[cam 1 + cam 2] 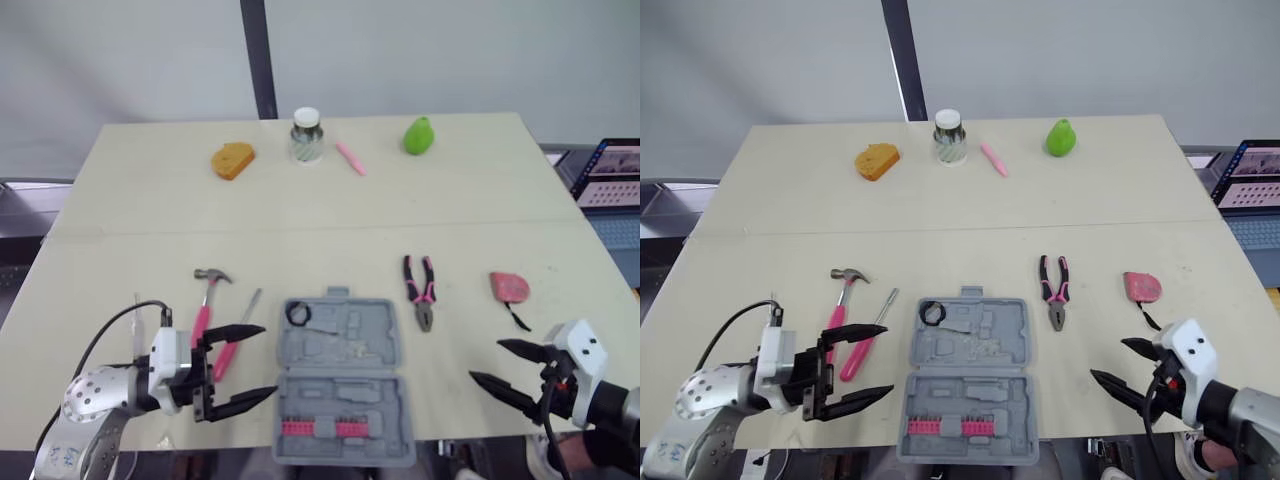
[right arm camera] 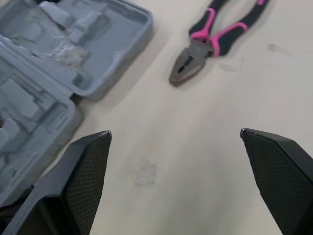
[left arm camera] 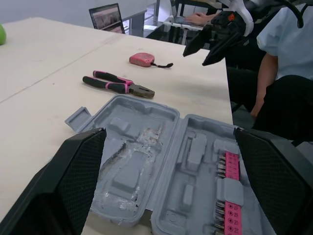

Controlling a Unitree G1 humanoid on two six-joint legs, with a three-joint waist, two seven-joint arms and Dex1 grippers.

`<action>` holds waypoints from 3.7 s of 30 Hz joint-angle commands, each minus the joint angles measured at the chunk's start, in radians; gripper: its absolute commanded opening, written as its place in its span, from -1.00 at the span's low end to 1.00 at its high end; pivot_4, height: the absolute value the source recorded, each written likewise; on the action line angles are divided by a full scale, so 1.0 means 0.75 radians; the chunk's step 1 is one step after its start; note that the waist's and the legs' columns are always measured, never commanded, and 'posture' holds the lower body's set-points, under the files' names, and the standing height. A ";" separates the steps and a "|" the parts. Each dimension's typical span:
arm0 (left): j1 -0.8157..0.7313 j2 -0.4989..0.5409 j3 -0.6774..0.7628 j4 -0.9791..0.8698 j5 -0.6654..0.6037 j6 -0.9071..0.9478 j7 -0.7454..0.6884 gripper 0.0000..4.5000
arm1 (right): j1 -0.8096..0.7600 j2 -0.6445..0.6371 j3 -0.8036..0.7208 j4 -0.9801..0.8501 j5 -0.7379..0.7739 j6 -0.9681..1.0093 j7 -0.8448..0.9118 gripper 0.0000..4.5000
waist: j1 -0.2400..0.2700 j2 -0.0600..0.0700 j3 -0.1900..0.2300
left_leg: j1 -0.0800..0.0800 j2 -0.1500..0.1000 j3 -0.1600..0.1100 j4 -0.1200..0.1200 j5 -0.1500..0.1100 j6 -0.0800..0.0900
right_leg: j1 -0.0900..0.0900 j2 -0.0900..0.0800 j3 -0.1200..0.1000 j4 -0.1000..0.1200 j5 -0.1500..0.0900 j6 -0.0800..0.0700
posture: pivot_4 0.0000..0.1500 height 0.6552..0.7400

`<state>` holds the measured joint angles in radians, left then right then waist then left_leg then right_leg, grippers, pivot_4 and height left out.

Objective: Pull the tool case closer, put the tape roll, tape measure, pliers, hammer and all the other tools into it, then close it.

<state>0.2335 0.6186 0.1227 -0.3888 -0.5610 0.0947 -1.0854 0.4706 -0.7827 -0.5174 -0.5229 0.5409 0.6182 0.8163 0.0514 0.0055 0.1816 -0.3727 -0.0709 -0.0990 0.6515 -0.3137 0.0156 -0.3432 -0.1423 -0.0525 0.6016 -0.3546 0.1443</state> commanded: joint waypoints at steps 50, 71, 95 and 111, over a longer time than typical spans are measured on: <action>0.023 0.025 -0.016 -0.106 0.025 0.028 0.116 1.00 | -0.902 0.143 0.327 0.859 -0.288 0.187 -0.379 0.99 | -0.045 0.006 0.004 | -0.001 0.000 0.002 -0.001 0.006 -0.002 | -0.005 0.000 0.003 0.007 0.000 0.000 | 1.00 0.43; 0.020 0.007 -0.031 -0.103 0.038 0.017 0.140 1.00 | -0.932 0.158 0.343 0.900 -0.319 0.194 -0.382 -0.96 | -0.046 0.006 0.004 | -0.001 0.000 0.003 -0.002 0.006 -0.003 | -0.007 0.000 0.004 0.008 0.000 0.000 | 1.00 0.43; 0.024 0.024 -0.058 -0.151 0.004 0.099 0.133 1.00 | -0.643 0.268 0.318 0.379 -0.228 0.486 -0.447 -0.98 | -0.035 0.006 0.004 | -0.001 0.002 0.002 -0.003 0.006 -0.004 | -0.008 0.001 0.004 0.008 -0.001 -0.001 | 1.00 0.43; 0.087 0.031 -0.048 -0.091 0.013 0.031 0.029 1.00 | -0.391 0.342 0.249 -0.057 -0.112 0.755 -0.510 -0.98 | -0.033 0.006 0.004 | -0.007 0.002 0.002 -0.005 0.006 -0.004 | -0.016 0.001 0.005 0.010 -0.001 -0.002 | 1.00 0.43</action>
<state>0.2887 0.6345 0.0740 -0.4547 -0.5437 0.1453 -1.0406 0.1584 -0.5299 -0.3188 -0.5274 0.4368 1.1645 0.4453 0.0264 0.0102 0.1844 -0.3780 -0.0696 -0.0971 0.6479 -0.3093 0.0124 -0.3556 -0.1417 -0.0485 0.6088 -0.3555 0.1426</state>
